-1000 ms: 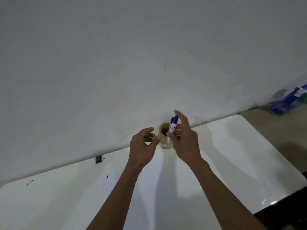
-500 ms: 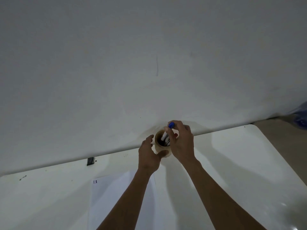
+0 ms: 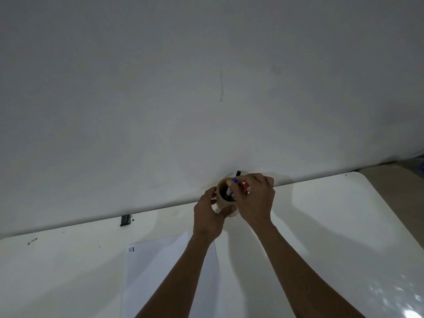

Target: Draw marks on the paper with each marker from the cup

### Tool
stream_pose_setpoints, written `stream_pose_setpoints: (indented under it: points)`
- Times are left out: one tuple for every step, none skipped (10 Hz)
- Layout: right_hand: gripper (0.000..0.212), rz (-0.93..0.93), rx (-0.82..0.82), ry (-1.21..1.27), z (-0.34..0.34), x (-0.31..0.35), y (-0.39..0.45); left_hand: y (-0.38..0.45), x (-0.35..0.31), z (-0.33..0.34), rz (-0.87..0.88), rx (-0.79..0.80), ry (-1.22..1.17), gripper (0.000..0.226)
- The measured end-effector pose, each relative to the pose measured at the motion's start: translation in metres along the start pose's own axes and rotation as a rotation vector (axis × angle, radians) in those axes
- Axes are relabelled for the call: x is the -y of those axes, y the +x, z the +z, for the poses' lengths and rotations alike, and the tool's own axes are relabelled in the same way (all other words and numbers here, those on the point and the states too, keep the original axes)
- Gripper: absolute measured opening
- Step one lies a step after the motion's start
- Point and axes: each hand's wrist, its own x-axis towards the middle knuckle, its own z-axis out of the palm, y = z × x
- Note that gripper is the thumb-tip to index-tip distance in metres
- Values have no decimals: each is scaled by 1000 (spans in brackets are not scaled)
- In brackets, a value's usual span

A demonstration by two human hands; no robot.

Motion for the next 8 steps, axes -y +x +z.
stream_pose_setpoints:
  points:
    - [17, 6, 7, -8, -1, 1, 2, 1, 0, 0, -1, 8, -2, 67]
    - [19, 12, 39, 12, -3, 2, 2, 0, 1, 0, 6, 13, 3, 67]
    - [25, 20, 67, 49, -7, 2, 3, 0, 0, 0, 9, 24, 16, 67]
    - [32, 34, 87, 126, -11, 1, 4, -1, 0, 0, -1, 22, 27, 67]
    - [37, 39, 108, 204, -17, -2, 3, -3, 0, 1, -9, 12, 42, 67]
    - [38, 49, 130, 248, -21, -8, 2, -2, 4, 3, -39, 0, 51, 68]
    - [40, 31, 127, 296, -27, -9, -1, -6, 3, -2, -71, -32, 67, 76]
    - [42, 28, 91, 343, -30, -8, -9, -10, 1, -9, -66, -82, 60, 77]
